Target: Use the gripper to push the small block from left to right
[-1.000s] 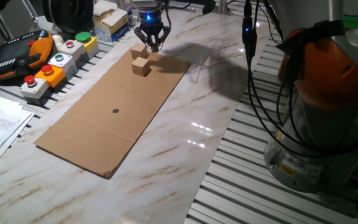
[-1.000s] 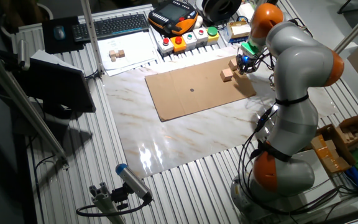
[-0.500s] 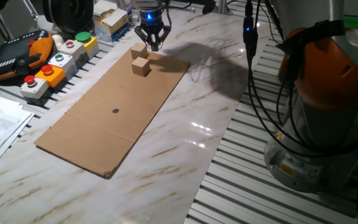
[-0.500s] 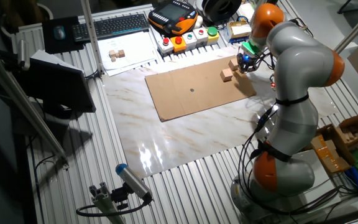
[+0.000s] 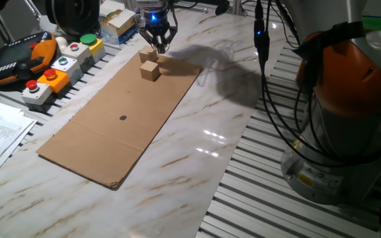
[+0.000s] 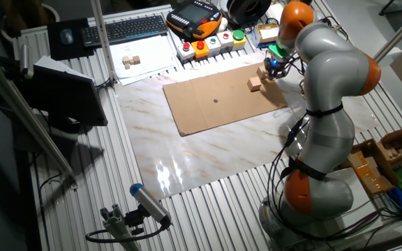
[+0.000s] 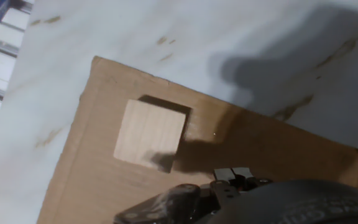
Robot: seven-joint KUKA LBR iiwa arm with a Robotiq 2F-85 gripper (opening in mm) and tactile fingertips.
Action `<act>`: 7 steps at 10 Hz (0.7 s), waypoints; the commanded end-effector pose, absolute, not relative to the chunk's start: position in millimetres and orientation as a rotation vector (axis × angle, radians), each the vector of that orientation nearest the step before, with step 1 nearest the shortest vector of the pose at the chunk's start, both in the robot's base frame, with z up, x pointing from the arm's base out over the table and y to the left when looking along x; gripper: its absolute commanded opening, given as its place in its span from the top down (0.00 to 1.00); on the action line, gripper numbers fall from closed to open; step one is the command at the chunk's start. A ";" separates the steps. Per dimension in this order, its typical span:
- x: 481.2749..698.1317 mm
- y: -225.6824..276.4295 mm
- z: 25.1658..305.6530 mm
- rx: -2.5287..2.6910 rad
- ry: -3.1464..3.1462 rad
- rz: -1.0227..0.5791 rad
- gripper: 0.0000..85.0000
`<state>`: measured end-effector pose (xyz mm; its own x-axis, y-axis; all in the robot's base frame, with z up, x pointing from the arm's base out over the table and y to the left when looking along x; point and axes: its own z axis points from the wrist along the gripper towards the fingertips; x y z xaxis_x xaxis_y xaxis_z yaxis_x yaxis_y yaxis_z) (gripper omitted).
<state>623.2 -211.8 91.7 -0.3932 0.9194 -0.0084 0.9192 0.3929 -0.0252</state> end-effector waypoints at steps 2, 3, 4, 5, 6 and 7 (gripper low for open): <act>614.4 -215.5 90.6 -1.698 -2.646 0.037 0.99; 614.4 -215.5 90.6 -1.702 -2.640 0.029 0.99; 614.4 -215.5 90.6 -1.711 -2.640 0.022 0.99; 614.4 -215.5 90.6 -1.738 -2.633 0.018 0.99; 614.4 -215.5 90.6 -1.766 -2.615 0.014 0.99; 614.4 -215.5 90.6 -1.793 -2.594 0.008 0.99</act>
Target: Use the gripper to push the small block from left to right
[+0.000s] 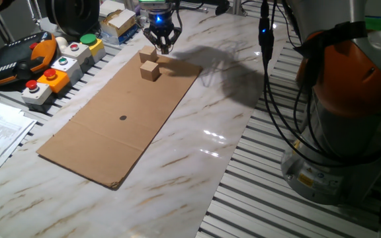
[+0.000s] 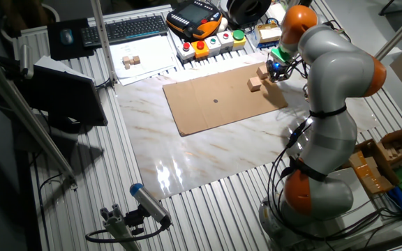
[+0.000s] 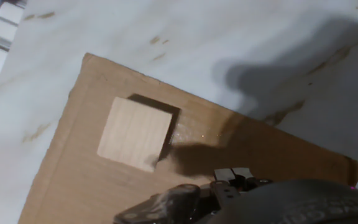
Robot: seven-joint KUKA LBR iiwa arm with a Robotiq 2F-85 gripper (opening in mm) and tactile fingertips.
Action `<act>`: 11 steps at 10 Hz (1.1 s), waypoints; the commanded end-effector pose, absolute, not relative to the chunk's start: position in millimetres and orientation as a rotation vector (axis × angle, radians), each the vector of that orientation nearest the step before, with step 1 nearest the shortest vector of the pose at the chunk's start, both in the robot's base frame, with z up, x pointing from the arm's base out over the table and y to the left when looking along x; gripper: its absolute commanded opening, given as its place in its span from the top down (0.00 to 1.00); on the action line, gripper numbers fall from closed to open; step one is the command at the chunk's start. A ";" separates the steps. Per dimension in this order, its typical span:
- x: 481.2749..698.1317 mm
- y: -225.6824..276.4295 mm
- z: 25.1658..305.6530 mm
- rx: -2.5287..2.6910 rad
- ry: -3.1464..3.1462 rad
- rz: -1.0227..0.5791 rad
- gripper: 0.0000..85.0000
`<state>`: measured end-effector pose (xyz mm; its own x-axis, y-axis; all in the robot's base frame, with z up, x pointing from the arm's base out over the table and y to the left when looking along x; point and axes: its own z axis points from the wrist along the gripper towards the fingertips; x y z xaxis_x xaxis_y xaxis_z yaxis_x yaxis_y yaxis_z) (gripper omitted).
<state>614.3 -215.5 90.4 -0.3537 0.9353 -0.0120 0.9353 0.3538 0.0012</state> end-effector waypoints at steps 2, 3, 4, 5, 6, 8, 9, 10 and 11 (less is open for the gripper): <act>614.4 -215.5 90.6 1.816 2.542 -0.033 0.99; 614.4 -215.5 90.6 1.840 2.514 -0.038 0.99; 614.4 -215.5 90.6 1.873 2.498 -0.007 0.99; 614.4 -215.5 90.6 1.910 2.487 0.013 0.99; 615.4 -214.8 91.6 1.933 2.486 0.036 0.99; 625.9 -215.7 96.6 1.938 2.492 0.024 0.99; 633.7 -214.5 99.2 1.945 2.490 0.021 0.99; 638.4 -213.9 100.0 1.941 2.489 0.019 0.99; 643.3 -214.0 99.6 1.943 2.492 0.026 0.99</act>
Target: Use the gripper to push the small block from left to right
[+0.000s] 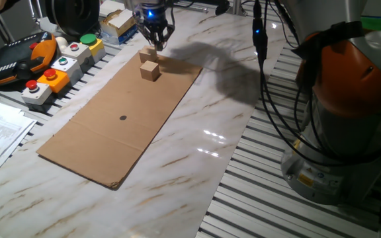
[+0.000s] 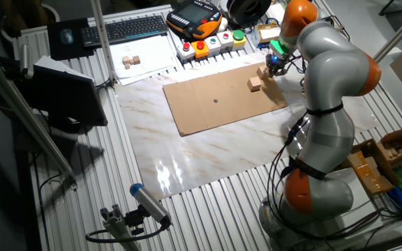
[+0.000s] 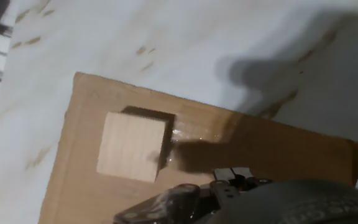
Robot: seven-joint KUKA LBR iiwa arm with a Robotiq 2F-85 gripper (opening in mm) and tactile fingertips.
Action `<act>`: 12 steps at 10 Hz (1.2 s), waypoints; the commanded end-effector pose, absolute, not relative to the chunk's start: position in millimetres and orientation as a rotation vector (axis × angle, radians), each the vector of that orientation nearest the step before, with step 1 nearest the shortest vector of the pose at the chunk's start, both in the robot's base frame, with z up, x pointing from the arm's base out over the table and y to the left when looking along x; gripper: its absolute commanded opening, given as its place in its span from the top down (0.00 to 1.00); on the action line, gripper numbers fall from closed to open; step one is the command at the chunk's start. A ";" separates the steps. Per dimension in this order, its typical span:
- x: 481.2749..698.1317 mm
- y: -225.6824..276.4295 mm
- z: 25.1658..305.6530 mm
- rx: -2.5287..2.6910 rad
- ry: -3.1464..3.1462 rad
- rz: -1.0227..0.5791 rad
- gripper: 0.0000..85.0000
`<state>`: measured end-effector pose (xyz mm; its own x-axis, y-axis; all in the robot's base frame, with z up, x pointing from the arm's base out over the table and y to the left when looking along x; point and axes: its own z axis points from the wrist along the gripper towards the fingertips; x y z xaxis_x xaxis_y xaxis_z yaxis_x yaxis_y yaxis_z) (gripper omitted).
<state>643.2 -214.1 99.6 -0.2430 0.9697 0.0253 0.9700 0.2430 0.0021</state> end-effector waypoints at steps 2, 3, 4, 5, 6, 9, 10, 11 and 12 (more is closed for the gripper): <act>650.5 -214.5 98.2 -1.918 -2.459 -0.039 0.99; 655.1 -213.9 98.9 -1.918 -2.460 -0.040 0.99; 659.4 -213.6 100.7 -1.918 -2.460 -0.040 0.99; 664.0 -212.6 102.9 -1.919 -2.457 -0.037 0.99; 668.5 -211.0 103.6 -1.921 -2.452 -0.031 0.99; 677.3 -210.3 99.0 -1.890 -2.482 -0.034 0.96; 678.1 -210.1 99.6 -1.916 -2.483 -0.043 0.75; 678.1 -209.8 100.2 -1.935 -2.480 -0.051 0.60; 678.7 -209.8 100.1 -1.979 -2.458 -0.062 0.27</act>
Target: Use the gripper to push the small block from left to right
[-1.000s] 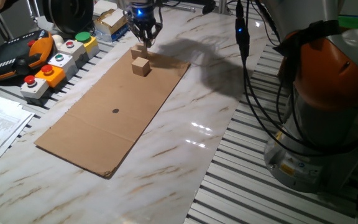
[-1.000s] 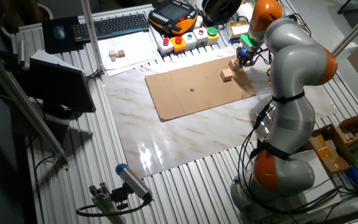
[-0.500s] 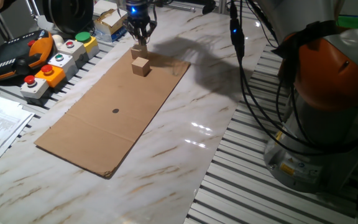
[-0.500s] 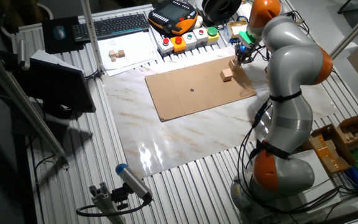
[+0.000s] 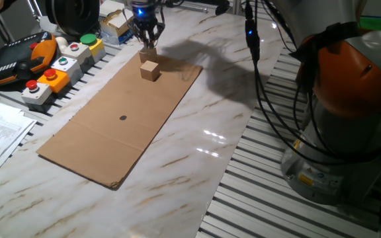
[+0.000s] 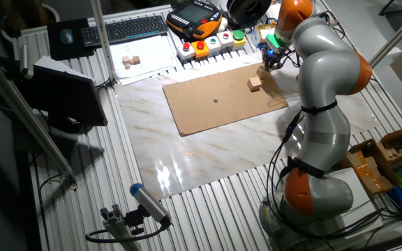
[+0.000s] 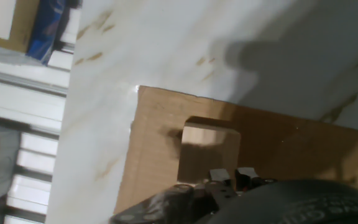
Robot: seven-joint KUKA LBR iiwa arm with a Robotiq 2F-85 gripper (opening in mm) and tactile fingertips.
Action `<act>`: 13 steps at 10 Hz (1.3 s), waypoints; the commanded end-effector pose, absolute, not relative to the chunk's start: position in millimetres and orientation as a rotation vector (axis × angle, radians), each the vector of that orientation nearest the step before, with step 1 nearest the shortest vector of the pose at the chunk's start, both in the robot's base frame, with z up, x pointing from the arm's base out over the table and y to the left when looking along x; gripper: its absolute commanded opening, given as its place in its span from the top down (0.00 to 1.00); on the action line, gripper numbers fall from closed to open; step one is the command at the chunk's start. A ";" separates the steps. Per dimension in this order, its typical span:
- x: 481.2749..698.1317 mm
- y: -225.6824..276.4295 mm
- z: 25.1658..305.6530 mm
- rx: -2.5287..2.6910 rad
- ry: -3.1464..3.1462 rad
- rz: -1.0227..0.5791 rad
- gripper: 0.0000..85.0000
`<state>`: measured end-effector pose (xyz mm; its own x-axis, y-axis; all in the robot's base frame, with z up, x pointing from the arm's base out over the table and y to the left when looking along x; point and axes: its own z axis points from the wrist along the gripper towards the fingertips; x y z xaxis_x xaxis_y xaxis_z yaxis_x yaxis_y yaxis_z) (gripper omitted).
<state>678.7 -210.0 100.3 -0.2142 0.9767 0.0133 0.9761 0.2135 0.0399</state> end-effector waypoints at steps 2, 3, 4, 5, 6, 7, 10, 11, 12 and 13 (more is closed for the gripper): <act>679.5 -209.4 100.5 2.024 2.369 0.074 0.00; 679.8 -209.5 100.4 2.040 2.351 0.067 0.00; 680.8 -209.4 100.1 2.049 2.339 0.068 0.00; 682.2 -209.4 98.7 2.050 2.333 0.073 0.00; 683.4 -209.6 97.5 2.050 2.326 0.071 0.00; 684.2 -210.3 96.4 2.051 2.324 0.069 0.00; 689.5 -216.2 86.2 2.053 2.320 0.062 0.00; 690.8 -218.7 82.0 2.055 2.315 0.065 0.00; 692.3 -221.1 77.7 2.064 2.307 0.066 0.00; 693.4 -222.2 74.3 2.085 2.301 0.067 0.00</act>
<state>693.3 -222.2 74.2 -0.0982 0.9952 0.0028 0.9936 0.0979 0.0561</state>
